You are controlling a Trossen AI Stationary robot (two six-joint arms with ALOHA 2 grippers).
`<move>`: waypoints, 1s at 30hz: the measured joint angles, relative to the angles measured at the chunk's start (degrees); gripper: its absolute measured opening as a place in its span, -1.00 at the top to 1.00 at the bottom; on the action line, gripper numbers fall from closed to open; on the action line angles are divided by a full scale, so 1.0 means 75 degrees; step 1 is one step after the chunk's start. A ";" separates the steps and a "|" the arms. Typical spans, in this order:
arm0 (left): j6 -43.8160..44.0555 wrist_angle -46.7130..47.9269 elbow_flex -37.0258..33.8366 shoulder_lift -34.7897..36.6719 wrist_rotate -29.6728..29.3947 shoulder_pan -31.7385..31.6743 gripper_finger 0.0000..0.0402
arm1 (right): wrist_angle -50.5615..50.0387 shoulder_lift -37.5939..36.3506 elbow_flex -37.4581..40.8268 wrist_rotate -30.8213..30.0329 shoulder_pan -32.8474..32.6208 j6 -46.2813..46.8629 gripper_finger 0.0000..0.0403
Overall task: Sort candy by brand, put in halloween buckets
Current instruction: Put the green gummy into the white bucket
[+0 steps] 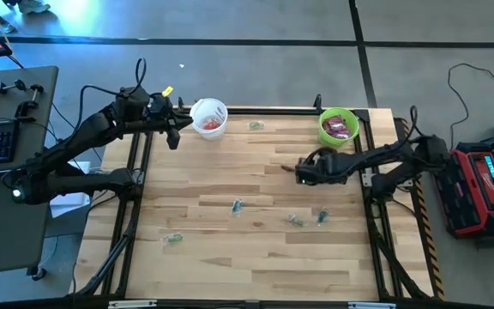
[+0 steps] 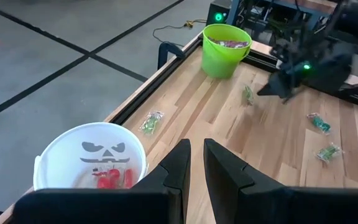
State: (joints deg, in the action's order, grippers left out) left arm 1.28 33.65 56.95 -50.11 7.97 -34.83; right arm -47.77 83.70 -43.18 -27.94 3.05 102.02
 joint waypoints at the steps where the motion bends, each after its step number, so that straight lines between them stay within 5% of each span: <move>1: 0.0000 0.0000 0.0000 0.0000 -0.0001 0.0000 0.83 | 0.0000 0.0000 0.0001 0.0000 0.0175 -0.0026 -0.17; 14: -0.0002 0.0000 0.0000 0.0000 0.0000 0.0000 0.83 | 0.0534 0.0000 -0.0002 0.0488 0.1662 -0.1296 -0.17; 30: -0.0050 0.0194 0.0000 0.0006 0.0000 0.0000 0.83 | 0.1414 0.1134 -0.0034 0.1245 0.1839 -0.1799 -0.09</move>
State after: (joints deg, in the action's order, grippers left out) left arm 0.91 35.10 56.95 -50.06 7.97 -34.83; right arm -37.16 92.20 -43.44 -18.60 16.84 88.52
